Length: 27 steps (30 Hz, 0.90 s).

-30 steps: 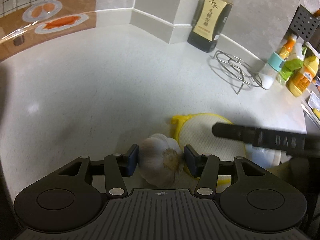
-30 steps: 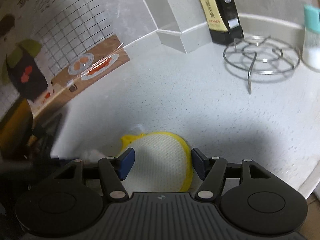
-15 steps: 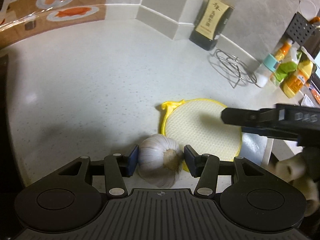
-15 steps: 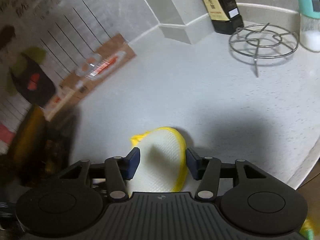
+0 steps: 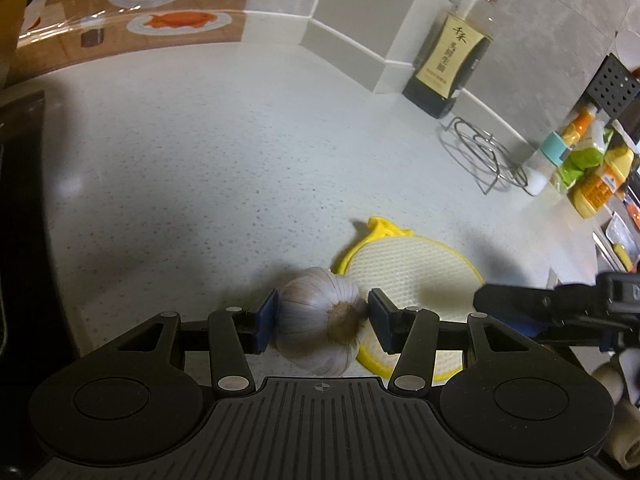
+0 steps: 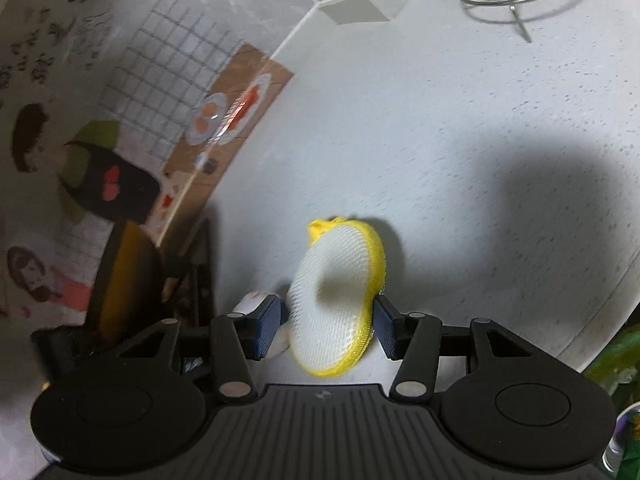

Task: Collect trash
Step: 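Grasp the yellow-rimmed sponge edge with the right gripper while the left gripper holds the garlic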

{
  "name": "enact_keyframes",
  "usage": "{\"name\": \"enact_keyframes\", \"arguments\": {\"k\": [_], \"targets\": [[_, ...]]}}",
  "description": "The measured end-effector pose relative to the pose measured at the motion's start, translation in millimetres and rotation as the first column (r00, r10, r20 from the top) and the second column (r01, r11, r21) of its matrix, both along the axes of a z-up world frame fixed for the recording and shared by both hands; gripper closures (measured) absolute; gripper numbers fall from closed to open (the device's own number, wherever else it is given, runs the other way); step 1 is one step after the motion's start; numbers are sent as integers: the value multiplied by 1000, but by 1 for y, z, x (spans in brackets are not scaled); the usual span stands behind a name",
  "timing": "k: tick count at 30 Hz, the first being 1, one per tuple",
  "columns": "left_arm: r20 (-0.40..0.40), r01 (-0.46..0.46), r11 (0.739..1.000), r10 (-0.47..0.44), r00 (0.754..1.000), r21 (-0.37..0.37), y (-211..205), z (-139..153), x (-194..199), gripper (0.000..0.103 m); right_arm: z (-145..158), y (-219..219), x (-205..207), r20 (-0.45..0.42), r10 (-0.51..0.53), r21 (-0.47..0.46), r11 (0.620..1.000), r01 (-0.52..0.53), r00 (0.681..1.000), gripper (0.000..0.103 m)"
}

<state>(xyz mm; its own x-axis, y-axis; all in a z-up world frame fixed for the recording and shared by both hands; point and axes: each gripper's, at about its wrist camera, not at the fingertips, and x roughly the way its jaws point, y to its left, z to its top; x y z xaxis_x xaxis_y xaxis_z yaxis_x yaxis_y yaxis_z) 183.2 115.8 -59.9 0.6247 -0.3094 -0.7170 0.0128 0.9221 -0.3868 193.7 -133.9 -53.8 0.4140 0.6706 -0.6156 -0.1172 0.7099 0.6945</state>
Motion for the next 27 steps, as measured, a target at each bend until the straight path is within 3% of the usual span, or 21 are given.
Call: {"name": "enact_keyframes", "arguments": {"k": [5, 9, 19, 23, 27], "targets": [[-2, 9, 1000, -9, 1000, -6, 0, 0, 0, 48, -1, 4, -5, 0, -3, -17, 1000, 3, 1000, 52], [3, 18, 1000, -18, 1000, 5, -2, 1, -1, 48, -1, 12, -6, 27, -14, -127, 992, 17, 1000, 53], [4, 33, 999, -33, 999, 4, -4, 0, -2, 48, 4, 28, -1, 121, -43, -263, 962, 74, 992, 57], [2, 29, 1000, -29, 1000, 2, -2, 0, -1, 48, 14, 25, -2, 113, -38, -194, 979, 59, 993, 60], [1, 49, 999, -49, 999, -11, -5, -1, 0, 48, 47, 29, -13, 200, 73, -78, 995, -59, 977, 79]]}}
